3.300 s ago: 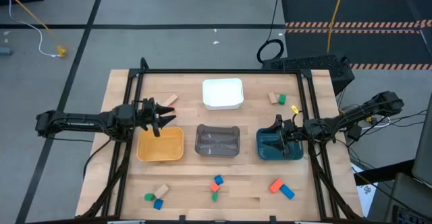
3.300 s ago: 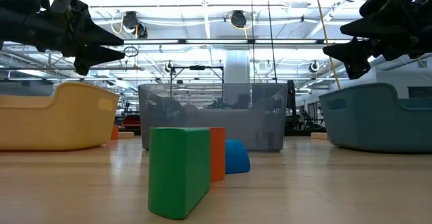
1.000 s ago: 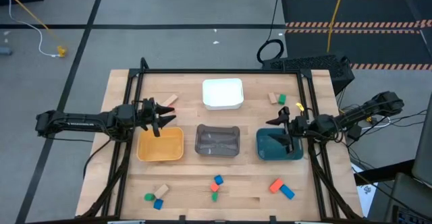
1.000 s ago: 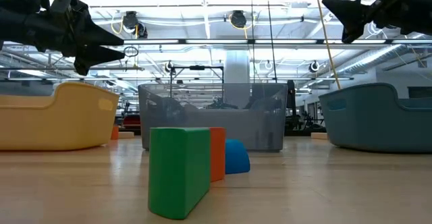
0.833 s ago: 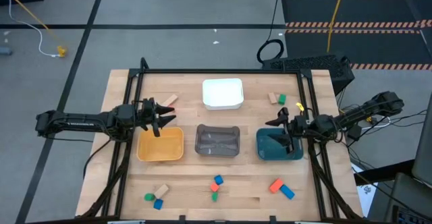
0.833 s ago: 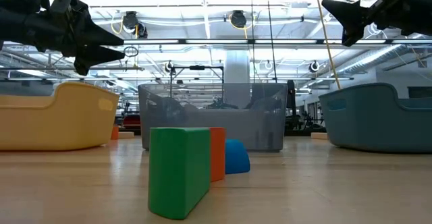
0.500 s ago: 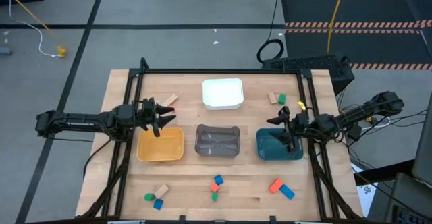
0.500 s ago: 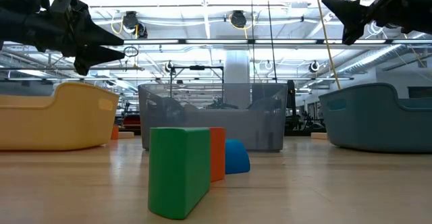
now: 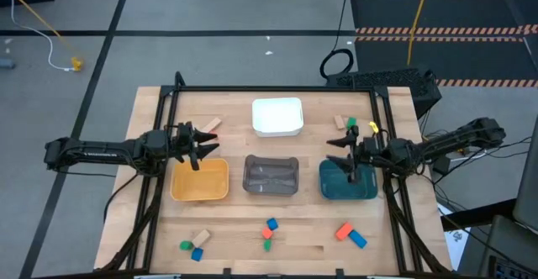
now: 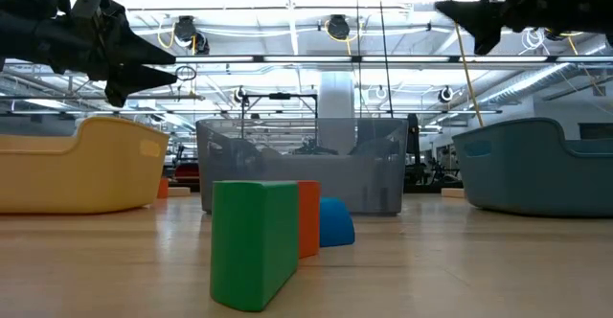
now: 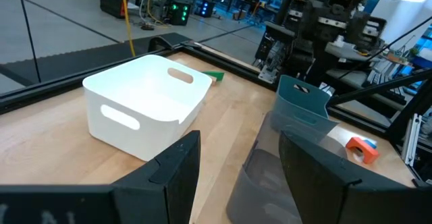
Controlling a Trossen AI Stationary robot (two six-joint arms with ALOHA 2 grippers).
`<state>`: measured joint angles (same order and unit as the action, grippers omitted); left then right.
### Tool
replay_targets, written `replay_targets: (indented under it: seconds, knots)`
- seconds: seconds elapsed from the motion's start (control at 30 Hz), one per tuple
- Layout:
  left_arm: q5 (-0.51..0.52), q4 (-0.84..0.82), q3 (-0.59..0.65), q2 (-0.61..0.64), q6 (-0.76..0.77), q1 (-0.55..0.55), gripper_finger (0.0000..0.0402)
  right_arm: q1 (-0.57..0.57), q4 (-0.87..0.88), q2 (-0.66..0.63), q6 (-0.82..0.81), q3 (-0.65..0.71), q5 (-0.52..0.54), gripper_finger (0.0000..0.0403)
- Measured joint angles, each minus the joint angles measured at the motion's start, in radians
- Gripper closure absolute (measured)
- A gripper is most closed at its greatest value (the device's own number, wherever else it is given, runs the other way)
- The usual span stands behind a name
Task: Sort & place blocks by color
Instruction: Put the right small rectangular wooden block into the white bin
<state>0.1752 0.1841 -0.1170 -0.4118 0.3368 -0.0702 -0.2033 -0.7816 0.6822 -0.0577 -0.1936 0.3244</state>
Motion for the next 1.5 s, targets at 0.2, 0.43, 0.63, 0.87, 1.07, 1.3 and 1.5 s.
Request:
replay_targets:
  seconds: [0.2, 0.43, 0.63, 0.87, 1.07, 1.3, 1.5]
  knots:
    - [0.0, 0.0, 0.0, 0.0, 0.0, 0.0, 0.0202, 0.118, 0.192, 0.0, 0.065, -0.094, 0.044, 0.0177]
    - [0.0, 0.0, 0.0, 0.0, 0.0, 0.0, 0.0202, 0.297, 0.512, 0.002, 0.01, -0.235, 0.047, 0.0177]
    - [0.0, 0.0, 0.0, 0.0, 0.0, 0.0, 0.0202, 0.469, 0.754, 0.021, -0.083, -0.319, 0.048, 0.0177]
    - [0.0, 0.0, 0.0, 0.0, 0.0, 0.0, 0.0202, 0.683, 0.934, 0.092, -0.174, -0.323, 0.036, 0.0177]
    - [0.0, 0.0, 0.0, 0.0, 0.0, 0.0, 0.0202, 0.851, 0.993, 0.226, -0.225, -0.323, -0.174, 0.0177]
    - [0.0, 0.0, 0.0, 0.0, 0.0, 0.0, 0.0202, 0.931, 1.001, 0.357, -0.231, -0.323, -0.275, 0.0177]
    - [0.0, 0.0, 0.0, 0.0, 0.0, 0.0, 0.0202, 0.975, 1.002, 0.441, -0.198, -0.323, -0.275, 0.0177]
